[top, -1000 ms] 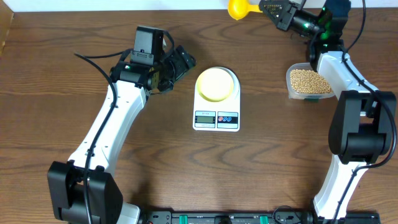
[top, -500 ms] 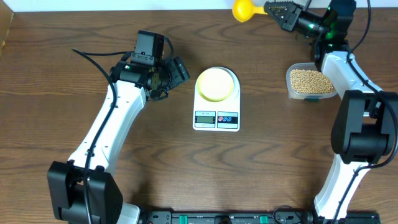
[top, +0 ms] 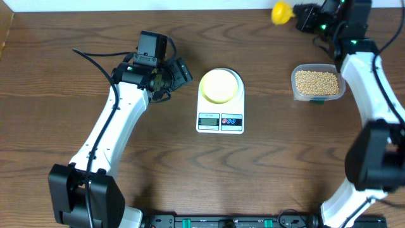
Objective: Scoop item into bowl and weigh 50g on scale
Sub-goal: 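Open the left gripper and carry the scoop right with the right gripper, then move the left gripper over the yellow bowl on the scale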
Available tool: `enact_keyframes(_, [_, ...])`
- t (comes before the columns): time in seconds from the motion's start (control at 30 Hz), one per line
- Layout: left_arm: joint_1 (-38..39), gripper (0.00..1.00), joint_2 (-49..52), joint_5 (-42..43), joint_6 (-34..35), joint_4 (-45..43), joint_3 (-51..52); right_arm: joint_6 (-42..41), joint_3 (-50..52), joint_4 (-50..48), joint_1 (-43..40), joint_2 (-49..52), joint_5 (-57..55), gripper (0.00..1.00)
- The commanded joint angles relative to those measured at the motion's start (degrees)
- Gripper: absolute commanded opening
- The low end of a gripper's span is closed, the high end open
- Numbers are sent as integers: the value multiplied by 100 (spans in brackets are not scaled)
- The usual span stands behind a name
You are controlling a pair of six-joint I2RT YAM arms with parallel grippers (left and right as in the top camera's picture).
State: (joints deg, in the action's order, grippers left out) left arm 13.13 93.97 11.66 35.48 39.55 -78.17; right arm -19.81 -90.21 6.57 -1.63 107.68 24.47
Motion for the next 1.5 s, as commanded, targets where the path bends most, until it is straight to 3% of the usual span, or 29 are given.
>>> enact_keyframes(0.0, [-31,82,55,-85,-120,-37,28,848,-96,166,133,-605,-1447,1])
enact_keyframes(0.2, [-31,82,55,-286,-122,-68,28,1716,-96,461,367,-1357,-2844,1])
enact_keyframes(0.37, [-9,82,55,-330,-240,9,33,2229,-96,612,501,-1733,-3316,1])
enact_keyframes(0.73, [544,82,55,-337,-1351,9,33,2223,-90,1259,494,-1801,-3357,1])
enact_keyframes(1.0, [1368,83,55,-337,-2118,15,33,2175,-83,1340,494,-1792,-3314,1])
enact_keyframes(1.3, [2133,87,55,-337,-3593,400,33,1941,-83,1355,494,-1777,-3292,1])
enact_keyframes(1.47, [2312,87,55,-339,-3740,562,33,1943,-83,1364,494,-1766,-3292,1])
